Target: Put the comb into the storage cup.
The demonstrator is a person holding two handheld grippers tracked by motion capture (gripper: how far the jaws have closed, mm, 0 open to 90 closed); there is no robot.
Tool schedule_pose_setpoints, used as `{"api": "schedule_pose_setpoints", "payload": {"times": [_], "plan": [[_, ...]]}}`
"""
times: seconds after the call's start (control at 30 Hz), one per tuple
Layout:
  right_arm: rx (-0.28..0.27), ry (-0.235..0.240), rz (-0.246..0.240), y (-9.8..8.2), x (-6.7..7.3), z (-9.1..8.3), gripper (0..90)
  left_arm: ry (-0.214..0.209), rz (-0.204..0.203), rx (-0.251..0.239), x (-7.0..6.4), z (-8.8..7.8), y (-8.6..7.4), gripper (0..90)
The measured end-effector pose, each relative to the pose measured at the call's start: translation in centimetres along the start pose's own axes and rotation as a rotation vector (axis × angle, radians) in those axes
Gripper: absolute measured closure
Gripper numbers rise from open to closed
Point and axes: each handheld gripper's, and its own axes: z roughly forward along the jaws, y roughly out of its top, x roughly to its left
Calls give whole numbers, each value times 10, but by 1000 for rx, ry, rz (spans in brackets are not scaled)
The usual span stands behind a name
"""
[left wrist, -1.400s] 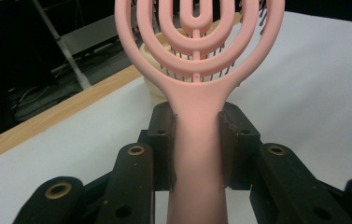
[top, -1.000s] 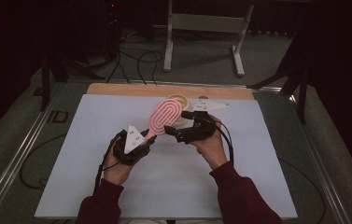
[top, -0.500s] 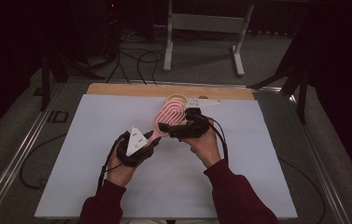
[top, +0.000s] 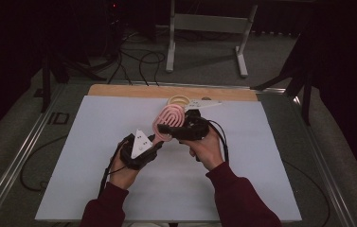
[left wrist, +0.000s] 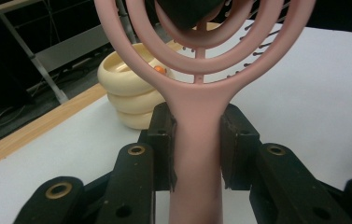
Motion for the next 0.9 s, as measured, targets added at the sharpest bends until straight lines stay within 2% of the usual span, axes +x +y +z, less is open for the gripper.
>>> {"api": "schedule_pose_setpoints", "payload": {"times": [0.13,0.47,0.67,0.7,0.73,0.8,0.9], "plan": [[-5,5,19,0,2,0,627,3,-6,-3,1,0,0,698],[-20,24,5,2,6,-1,631,15,-21,3,5,-1,-1,662],[-30,25,-22,2,9,0,631,37,-30,3,5,-1,0,499],[-29,25,-22,2,10,1,631,42,-40,0,6,-1,0,499],[-31,22,-23,2,10,1,631,38,-55,-5,8,-1,0,449],[-34,20,-24,3,10,1,631,33,-68,-15,8,-2,-1,443],[-43,16,-22,3,10,0,632,28,-79,-17,10,-3,0,313]]}}
